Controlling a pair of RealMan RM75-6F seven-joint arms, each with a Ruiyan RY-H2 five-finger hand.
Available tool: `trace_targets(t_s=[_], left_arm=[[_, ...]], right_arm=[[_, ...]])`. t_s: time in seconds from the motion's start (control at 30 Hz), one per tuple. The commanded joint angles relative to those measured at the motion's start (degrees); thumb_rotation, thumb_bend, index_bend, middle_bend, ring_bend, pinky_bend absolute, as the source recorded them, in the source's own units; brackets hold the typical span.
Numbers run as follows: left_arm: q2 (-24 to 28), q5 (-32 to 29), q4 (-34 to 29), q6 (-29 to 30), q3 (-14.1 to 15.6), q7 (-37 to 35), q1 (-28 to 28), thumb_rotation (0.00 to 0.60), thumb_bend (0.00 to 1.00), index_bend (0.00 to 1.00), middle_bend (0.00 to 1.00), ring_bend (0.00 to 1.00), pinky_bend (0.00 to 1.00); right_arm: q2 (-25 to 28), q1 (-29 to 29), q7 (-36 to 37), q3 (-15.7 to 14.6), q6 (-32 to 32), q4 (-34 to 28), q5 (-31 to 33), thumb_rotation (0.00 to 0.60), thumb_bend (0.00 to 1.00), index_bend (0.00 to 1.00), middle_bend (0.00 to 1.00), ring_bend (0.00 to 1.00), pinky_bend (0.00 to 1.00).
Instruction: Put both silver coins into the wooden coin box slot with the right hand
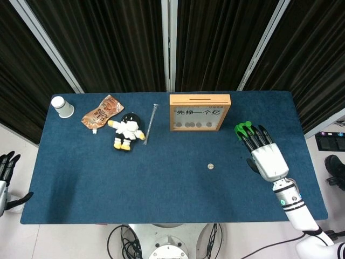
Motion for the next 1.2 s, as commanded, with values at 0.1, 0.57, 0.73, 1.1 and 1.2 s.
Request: trace_targets(t_s=[0.1,0.57,0.73,1.1,1.2], left_arm=[[-0.65,-0.11,0.81,0.09,0.23,-0.18,0.32,0.6,0.07,0.05,0.0,0.0,0.0],[-1.27,-0.69,3.28,0.31,0.24,-2.66,0.95,0.6,0.07,0.05,0.0,0.0,0.0],[-1.31,-0.89,3.68,-0.39,0.07,-3.07,0.57,0.6,0.07,0.05,0.0,0.0,0.0],[-1.64,-1.67,4.68,-1.36,-0.17,-3.77,0.31,0.6,0.07,0.05,0.0,0.0,0.0],[-1.75,-1.77,5.01,-1.47,-0.24,-4.05,0.25,0.6,0.07,0.05,0.0,0.0,0.0]], right_arm=[[-10.14,-3.85,7.77,-4.63,-0.82,14.0,-4.36,0.6,0.24,0.0,0.0,0.0,0.0],[-22.01,-2.29,11.19,-2.55,-2.92,29.85,-9.79,0.6,0.24,0.13,0.0,0.0,0.0],[-23.62,-1.49,11.7,-1.33,-3.84,31.44,-9.95,0.6,0.27,0.28,0.01,0.0,0.0],[-27.69,0.32,13.56,0.7,-6.5,36.07,-9.48,0.6,0.28,0.33,0.01,0.0,0.0],[-28.31,0.44,14.05,0.92,-7.28,37.03,-9.08,0.6,0.28,0.33,0.02,0.0,0.0]])
